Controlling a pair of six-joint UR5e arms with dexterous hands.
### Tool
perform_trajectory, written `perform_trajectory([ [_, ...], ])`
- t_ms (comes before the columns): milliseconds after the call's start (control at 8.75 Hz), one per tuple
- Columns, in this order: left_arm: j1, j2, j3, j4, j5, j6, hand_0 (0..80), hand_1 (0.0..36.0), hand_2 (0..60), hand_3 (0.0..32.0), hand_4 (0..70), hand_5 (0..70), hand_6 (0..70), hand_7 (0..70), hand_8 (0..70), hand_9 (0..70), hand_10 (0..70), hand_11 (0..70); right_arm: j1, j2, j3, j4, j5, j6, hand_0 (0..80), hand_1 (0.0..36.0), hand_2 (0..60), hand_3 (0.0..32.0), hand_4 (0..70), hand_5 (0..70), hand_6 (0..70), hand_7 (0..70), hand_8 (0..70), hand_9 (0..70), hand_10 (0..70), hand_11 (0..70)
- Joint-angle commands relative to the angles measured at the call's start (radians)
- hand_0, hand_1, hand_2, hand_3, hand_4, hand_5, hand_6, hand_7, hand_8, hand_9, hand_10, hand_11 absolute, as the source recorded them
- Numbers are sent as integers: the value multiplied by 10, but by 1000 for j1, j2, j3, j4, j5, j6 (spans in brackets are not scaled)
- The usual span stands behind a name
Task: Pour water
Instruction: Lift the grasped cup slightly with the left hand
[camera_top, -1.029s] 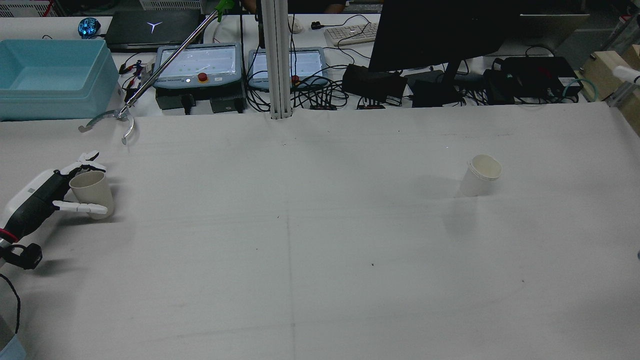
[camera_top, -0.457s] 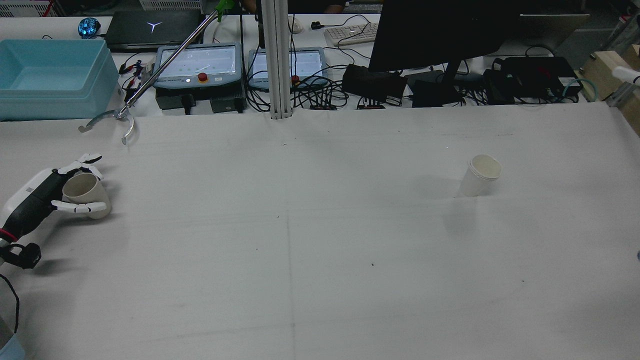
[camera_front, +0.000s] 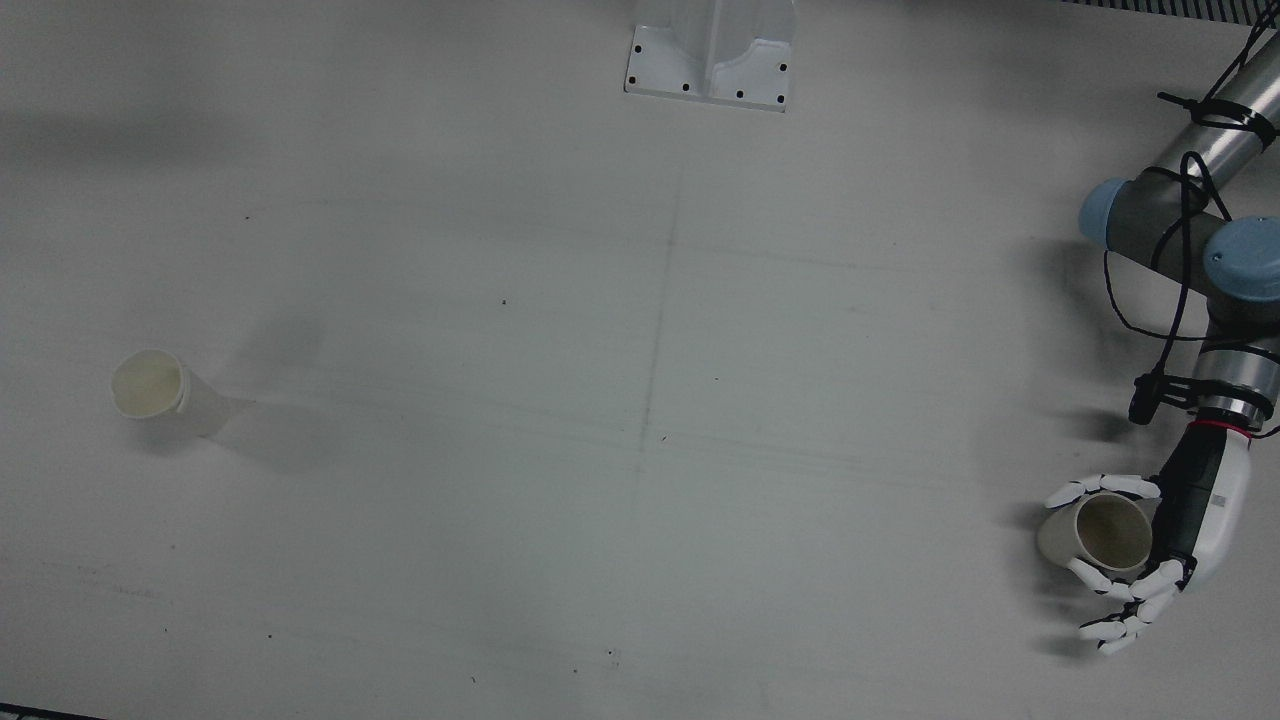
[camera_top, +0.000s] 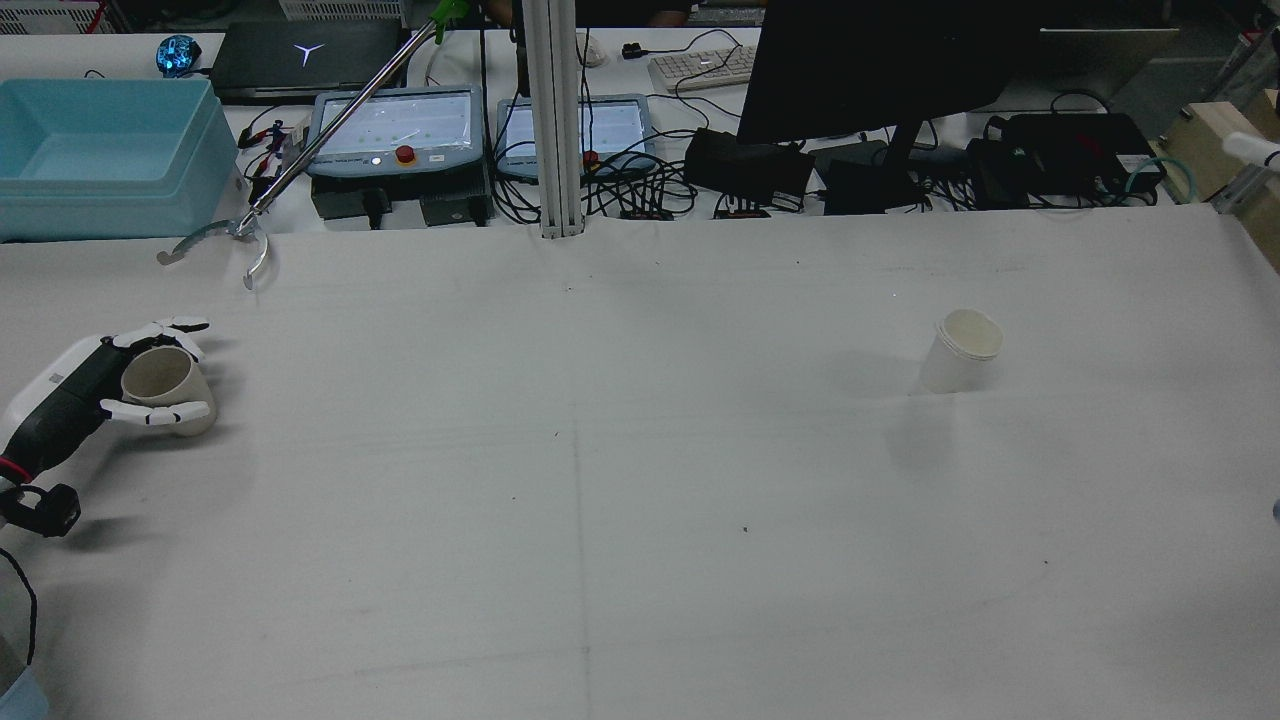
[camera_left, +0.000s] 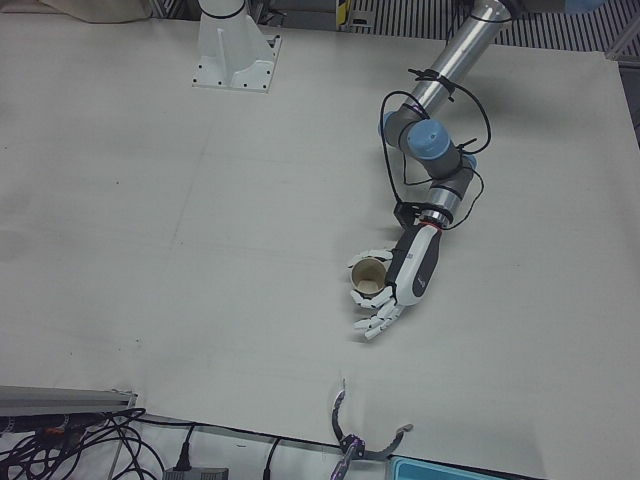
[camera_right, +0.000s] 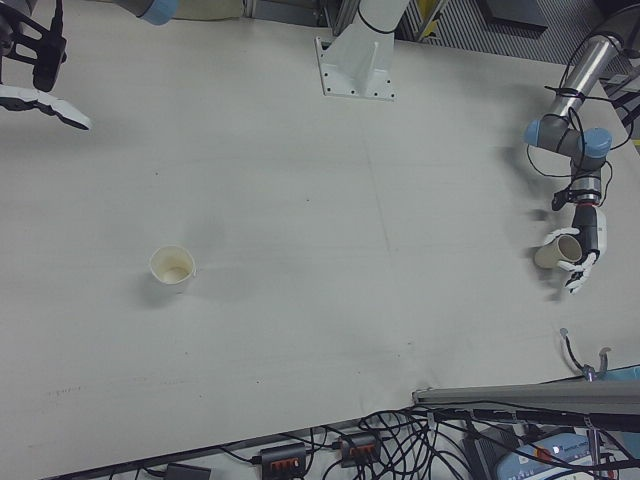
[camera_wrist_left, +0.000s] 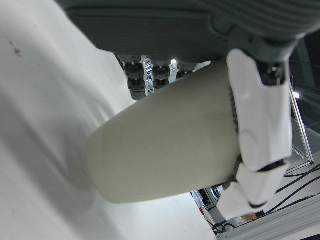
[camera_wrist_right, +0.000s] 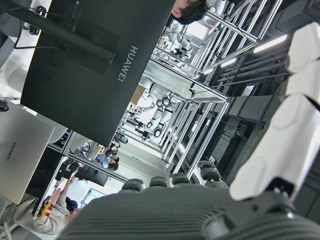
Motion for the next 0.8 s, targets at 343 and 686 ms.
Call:
perform_trajectory([
  [343, -54, 54, -134, 80, 8, -52, 507, 360, 600, 0, 448, 682, 153, 269, 104, 172, 101, 171, -90, 38, -111, 20, 24, 6, 424, 115, 166, 0, 64, 39, 18, 21, 0, 11, 0, 7],
  [686, -55, 54, -231, 145, 21, -57, 505, 360, 600, 0, 445, 693, 156, 276, 105, 174, 99, 167, -235, 103, -326, 226, 164, 2, 422, 121, 188, 0, 54, 4, 9, 18, 6, 28, 16, 35],
])
